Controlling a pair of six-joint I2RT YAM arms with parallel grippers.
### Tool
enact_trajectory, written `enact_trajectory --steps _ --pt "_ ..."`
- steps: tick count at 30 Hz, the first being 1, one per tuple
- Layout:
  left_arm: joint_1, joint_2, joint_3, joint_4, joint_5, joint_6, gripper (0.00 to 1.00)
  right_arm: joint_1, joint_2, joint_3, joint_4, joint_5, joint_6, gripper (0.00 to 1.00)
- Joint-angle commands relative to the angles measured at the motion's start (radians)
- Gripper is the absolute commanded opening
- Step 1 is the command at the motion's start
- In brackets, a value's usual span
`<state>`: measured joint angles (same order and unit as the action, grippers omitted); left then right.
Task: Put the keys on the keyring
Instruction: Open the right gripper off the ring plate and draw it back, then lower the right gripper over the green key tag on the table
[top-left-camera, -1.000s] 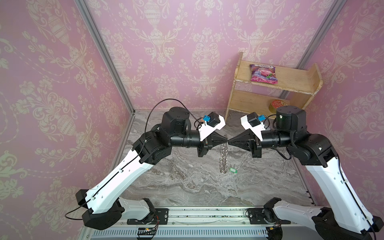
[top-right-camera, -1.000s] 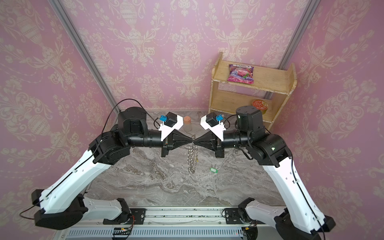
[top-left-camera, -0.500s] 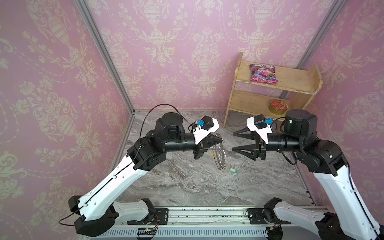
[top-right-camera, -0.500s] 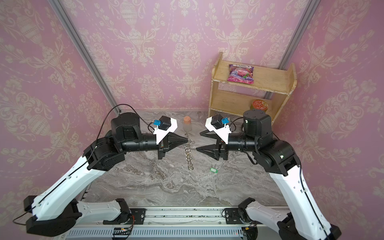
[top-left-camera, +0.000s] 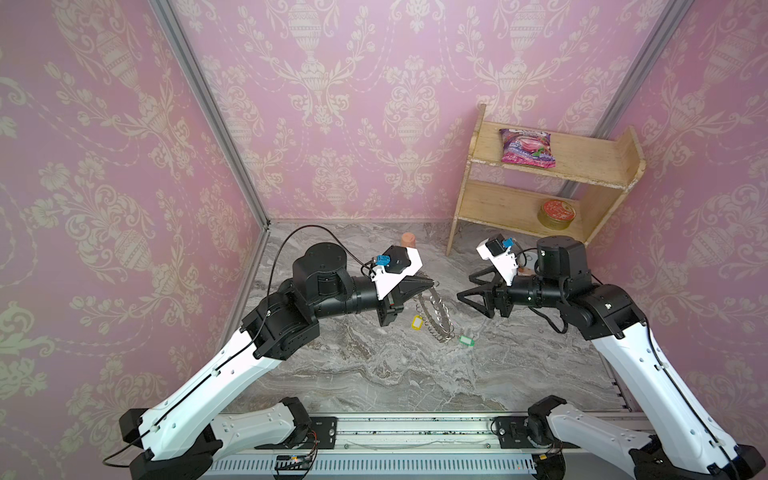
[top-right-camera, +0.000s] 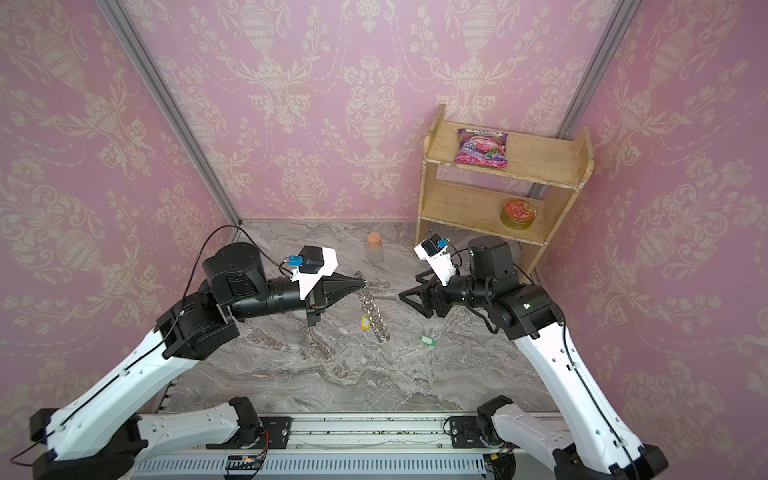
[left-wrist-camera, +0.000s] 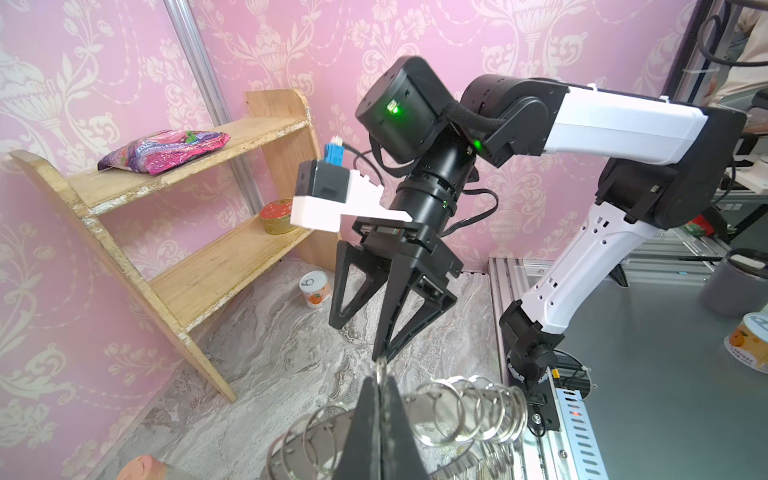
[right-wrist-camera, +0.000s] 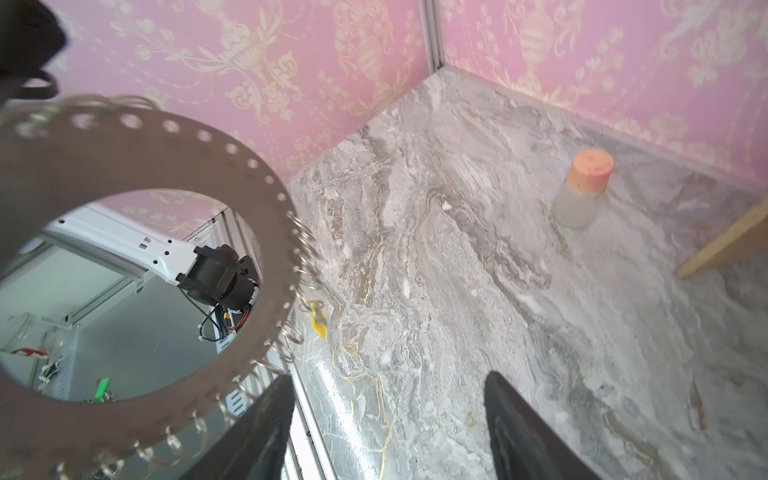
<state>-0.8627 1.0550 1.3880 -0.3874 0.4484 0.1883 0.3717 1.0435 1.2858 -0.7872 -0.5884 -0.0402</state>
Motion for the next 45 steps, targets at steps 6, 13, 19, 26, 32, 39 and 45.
enact_trajectory --steps 6,13,19,26,32,39,45 --pt "-0.007 -0.087 -0.083 0.129 -0.011 0.15 0.0 -0.037 0.002 -0.205 0.099 0.1 0.137 0.75" --pt "-0.007 -0.089 -0.121 0.083 -0.026 0.203 0.0 -0.059 0.052 -0.312 0.118 0.23 0.247 0.75" --pt "-0.006 -0.112 -0.192 0.1 -0.078 0.181 0.0 -0.062 0.093 -0.395 0.13 0.353 0.377 0.75" --pt "0.001 -0.124 -0.246 0.099 -0.085 0.148 0.0 -0.064 0.189 -0.459 0.169 0.412 0.448 0.73" --pt "0.013 -0.138 -0.273 0.1 -0.087 0.124 0.0 -0.033 0.273 -0.482 0.243 0.418 0.506 0.65" --pt "0.022 -0.135 -0.287 0.101 -0.089 0.11 0.0 0.056 0.336 -0.469 0.232 0.576 0.833 0.49" --pt "0.031 -0.133 -0.294 0.102 -0.085 0.106 0.0 0.109 0.427 -0.404 0.17 0.67 0.993 0.43"
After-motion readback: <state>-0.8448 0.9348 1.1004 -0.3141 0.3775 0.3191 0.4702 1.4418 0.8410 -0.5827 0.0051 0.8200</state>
